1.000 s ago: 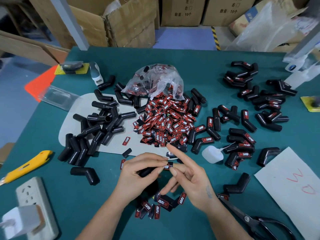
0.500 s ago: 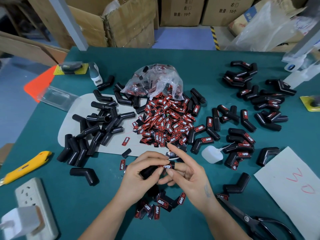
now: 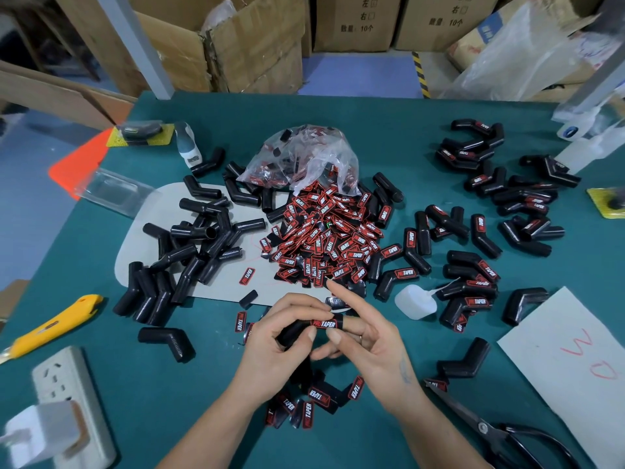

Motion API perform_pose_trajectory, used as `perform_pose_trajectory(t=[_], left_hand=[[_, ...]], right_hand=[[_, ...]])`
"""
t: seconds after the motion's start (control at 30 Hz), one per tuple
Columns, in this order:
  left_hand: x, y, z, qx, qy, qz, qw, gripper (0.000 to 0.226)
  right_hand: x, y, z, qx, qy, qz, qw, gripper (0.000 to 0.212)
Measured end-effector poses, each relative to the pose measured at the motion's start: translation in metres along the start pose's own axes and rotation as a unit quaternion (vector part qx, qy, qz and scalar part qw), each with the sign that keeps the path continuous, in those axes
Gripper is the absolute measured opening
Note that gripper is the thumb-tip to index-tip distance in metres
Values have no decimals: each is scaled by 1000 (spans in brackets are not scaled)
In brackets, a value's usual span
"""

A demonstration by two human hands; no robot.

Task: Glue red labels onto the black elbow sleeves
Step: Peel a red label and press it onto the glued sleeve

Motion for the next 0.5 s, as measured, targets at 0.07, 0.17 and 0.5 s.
perform_pose_trajectory(t=[0.07,0.17,0.5], left_hand=[[0,0,0,-5,1,-5,1000,28],[-1,1,1,-10,8,-15,1000,28],[-2,1,3,9,20,-29,999,32]], right_hand=[[0,0,1,0,-2,3,1000,57],[0,1,1,2,-6,12,1000,56],[0,-1,-1,-6,-18,15,1000,56]])
Point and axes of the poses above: each hand's wrist, its own x-axis towards the middle knuckle, its own y-axis out of the palm, z = x × y, the point moved 3 cm from there along x, towards the middle knuckle, and after that the axes turned 15 degrees about x, right-handed, at the moved point
